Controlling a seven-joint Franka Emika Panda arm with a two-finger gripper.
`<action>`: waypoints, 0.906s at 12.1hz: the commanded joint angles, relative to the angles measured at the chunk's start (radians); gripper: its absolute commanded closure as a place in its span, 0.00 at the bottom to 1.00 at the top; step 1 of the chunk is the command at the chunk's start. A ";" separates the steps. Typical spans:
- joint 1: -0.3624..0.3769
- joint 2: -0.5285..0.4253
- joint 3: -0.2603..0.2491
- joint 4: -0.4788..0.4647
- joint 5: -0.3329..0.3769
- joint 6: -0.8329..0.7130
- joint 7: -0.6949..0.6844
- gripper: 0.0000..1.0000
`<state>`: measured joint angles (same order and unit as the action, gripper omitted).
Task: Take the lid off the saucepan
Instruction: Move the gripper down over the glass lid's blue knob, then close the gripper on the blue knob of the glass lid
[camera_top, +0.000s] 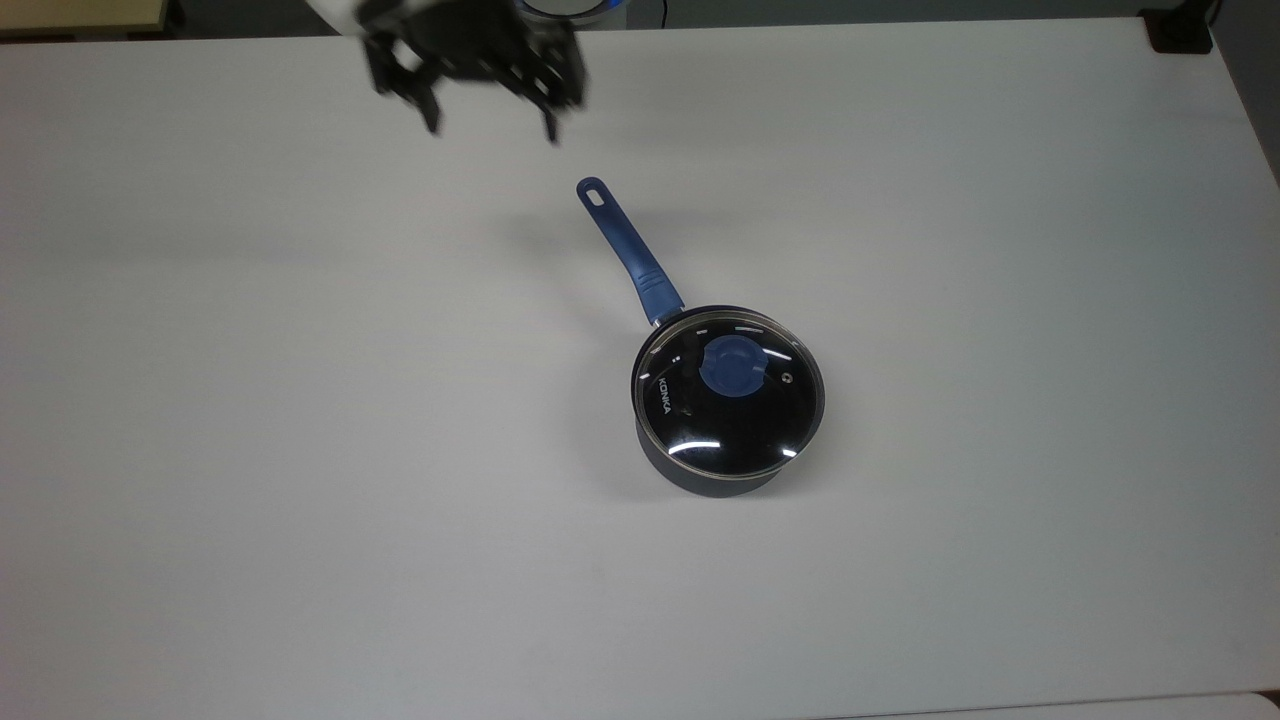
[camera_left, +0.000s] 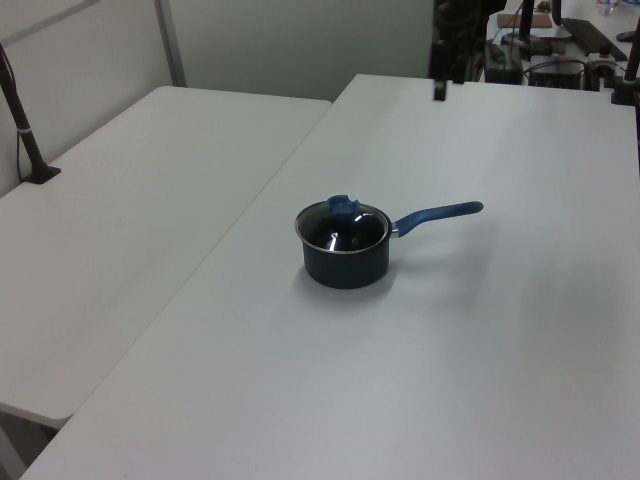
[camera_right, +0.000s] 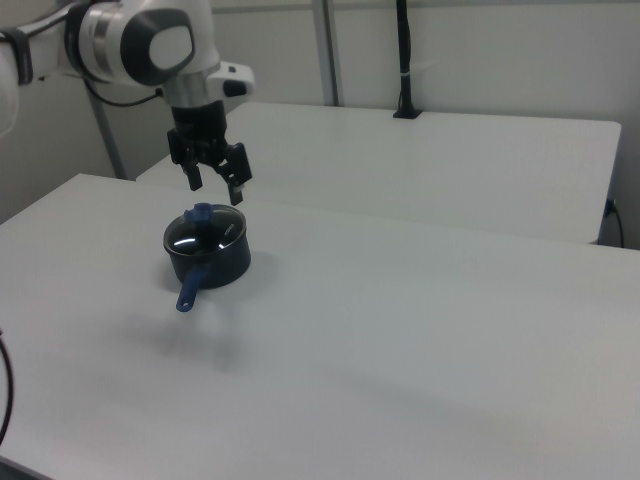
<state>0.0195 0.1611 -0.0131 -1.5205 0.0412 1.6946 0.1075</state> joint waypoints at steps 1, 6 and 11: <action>0.129 0.173 -0.010 0.121 -0.003 0.138 0.252 0.00; 0.232 0.343 -0.011 0.209 -0.004 0.295 0.342 0.00; 0.261 0.405 -0.010 0.210 -0.015 0.353 0.340 0.05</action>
<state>0.2561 0.5399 -0.0106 -1.3351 0.0393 2.0362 0.4345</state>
